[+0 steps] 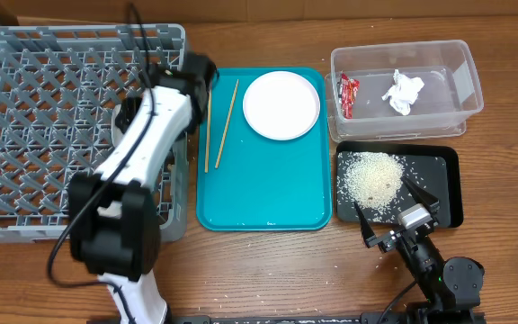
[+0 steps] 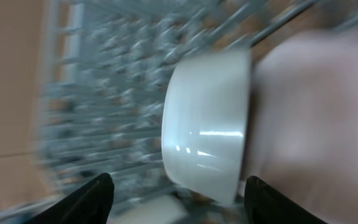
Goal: Sort waste into correct bins and load items into the dishwasher
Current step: 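Grasp the white plate edge on the teal tray with the left gripper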
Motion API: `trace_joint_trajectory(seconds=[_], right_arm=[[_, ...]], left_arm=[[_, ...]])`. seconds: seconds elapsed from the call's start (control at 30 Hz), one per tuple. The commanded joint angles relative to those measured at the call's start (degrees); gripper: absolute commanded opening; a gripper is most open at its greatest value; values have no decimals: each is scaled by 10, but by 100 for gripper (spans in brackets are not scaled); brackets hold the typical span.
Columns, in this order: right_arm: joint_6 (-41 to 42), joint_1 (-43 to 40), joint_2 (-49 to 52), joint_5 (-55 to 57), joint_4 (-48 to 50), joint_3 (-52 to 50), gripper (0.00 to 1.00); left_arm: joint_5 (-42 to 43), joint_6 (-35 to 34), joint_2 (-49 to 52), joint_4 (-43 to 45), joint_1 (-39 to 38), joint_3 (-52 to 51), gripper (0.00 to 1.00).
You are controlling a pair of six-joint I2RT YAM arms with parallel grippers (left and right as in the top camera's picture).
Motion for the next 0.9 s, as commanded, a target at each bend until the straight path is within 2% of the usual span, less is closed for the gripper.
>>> trace_joint_trajectory(seconds=[0.0, 0.13, 0.2, 0.37, 0.4, 0.47, 0.57, 0.67, 0.8, 0.87], right_arm=[[2, 2, -5, -1, 4, -6, 100], [2, 2, -5, -1, 4, -6, 100], [2, 2, -5, -1, 4, -6, 100], [2, 2, -5, -1, 4, -6, 100], [2, 2, -5, -1, 4, -6, 100], [2, 2, -5, -1, 4, -6, 100], [2, 2, -5, -1, 4, -6, 100], [2, 2, -5, -1, 4, -6, 100], [2, 2, -5, -1, 4, -6, 100], [2, 2, -5, -1, 4, -6, 100]], left_arm=[[278, -3, -85, 16, -3, 64, 70], [507, 24, -99, 66, -16, 65, 70], [561, 39, -89, 92, -32, 56, 68], [528, 26, -23, 162, -78, 37, 62], [514, 15, -5, 175, -83, 37, 57], [492, -23, 31, 194, -89, 37, 50], [487, -99, 87, 212, -89, 37, 45], [488, -165, 134, 218, -87, 37, 46], [495, -202, 180, 220, -87, 37, 47], [504, -202, 197, 221, -87, 37, 41]])
